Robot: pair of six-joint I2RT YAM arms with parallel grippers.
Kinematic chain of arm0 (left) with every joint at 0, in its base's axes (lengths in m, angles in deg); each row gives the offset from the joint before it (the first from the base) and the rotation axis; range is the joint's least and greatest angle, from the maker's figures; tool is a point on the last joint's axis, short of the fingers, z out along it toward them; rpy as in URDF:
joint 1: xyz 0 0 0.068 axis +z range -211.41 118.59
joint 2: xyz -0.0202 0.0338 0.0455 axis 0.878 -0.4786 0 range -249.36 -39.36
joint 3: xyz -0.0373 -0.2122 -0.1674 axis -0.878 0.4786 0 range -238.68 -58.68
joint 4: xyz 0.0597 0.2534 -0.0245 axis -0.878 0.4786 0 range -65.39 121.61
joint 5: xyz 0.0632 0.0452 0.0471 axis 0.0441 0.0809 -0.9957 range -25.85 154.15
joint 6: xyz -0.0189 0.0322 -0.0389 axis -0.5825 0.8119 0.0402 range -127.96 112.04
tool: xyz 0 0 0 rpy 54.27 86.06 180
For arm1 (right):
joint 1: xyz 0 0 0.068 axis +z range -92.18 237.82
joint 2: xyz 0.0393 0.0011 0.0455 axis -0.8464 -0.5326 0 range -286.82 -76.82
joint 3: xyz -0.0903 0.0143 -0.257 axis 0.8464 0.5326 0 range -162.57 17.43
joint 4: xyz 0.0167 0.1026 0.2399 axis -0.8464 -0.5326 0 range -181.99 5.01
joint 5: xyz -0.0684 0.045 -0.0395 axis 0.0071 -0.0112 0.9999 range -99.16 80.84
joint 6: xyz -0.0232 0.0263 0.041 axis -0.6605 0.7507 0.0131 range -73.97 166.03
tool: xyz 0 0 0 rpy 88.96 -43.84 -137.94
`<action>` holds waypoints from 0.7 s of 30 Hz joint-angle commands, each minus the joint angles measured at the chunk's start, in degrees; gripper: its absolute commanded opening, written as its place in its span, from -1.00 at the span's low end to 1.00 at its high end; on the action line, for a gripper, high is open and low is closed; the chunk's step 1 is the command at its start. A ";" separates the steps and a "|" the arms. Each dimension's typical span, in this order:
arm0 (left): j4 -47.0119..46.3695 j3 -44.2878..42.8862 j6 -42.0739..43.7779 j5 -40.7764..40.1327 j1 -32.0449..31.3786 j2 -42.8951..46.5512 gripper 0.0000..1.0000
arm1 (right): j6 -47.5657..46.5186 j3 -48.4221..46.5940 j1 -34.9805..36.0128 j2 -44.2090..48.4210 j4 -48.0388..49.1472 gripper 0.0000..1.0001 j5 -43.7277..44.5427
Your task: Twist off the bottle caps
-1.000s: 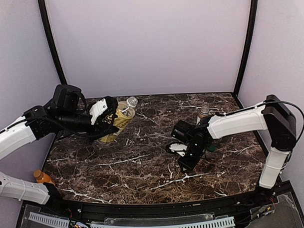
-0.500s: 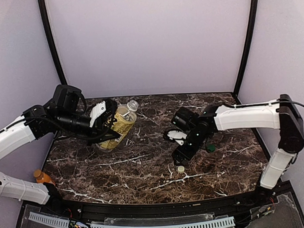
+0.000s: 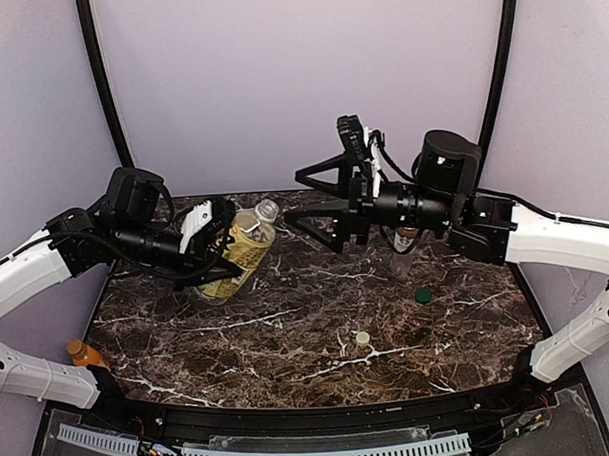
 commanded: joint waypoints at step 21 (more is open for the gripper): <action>0.28 -1.33 0.68 1.26 0.23 0.29 -0.99 | 6.29 -4.91 2.16 -14.56 16.11 0.11 -6.05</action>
